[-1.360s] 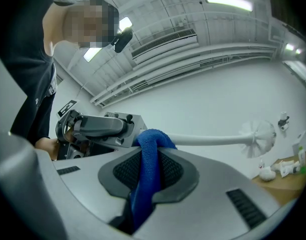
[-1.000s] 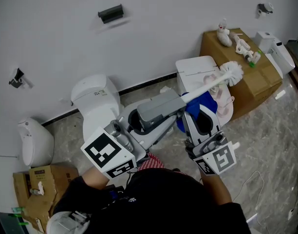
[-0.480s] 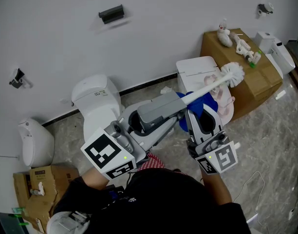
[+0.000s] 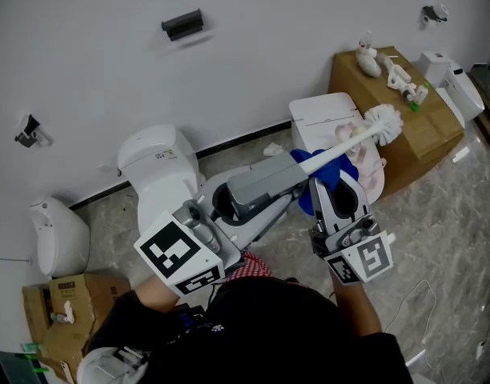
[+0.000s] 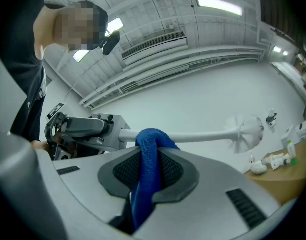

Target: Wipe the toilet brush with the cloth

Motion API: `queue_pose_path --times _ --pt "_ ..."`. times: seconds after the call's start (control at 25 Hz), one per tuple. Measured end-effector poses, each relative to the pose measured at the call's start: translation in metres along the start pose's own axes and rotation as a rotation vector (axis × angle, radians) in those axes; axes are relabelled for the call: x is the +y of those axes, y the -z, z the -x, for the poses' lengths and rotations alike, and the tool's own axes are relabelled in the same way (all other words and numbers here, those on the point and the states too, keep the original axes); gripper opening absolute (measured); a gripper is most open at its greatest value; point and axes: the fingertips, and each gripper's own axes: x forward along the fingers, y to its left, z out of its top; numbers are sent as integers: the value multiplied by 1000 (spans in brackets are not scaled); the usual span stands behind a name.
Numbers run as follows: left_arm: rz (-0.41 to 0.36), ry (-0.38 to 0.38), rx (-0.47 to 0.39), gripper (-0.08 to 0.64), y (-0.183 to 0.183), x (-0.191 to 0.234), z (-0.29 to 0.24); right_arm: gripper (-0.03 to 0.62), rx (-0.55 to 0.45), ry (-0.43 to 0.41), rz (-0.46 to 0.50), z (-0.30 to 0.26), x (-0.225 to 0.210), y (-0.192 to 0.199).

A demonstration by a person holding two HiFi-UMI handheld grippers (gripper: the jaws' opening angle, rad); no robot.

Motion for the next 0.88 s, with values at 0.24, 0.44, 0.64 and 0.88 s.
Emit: queue_pose_path --times 0.24,0.44,0.64,0.88 --pt "-2 5 -1 169 -1 -1 1 64 -4 16 0 1 -7 -2" --pt "-4 6 0 169 0 -2 4 64 -4 32 -8 3 -12 0" --pt "-11 11 1 169 1 -2 6 64 -6 53 -24 4 -18 2" --pt "-10 20 1 169 0 -1 5 64 -9 86 -21 5 -32 1"
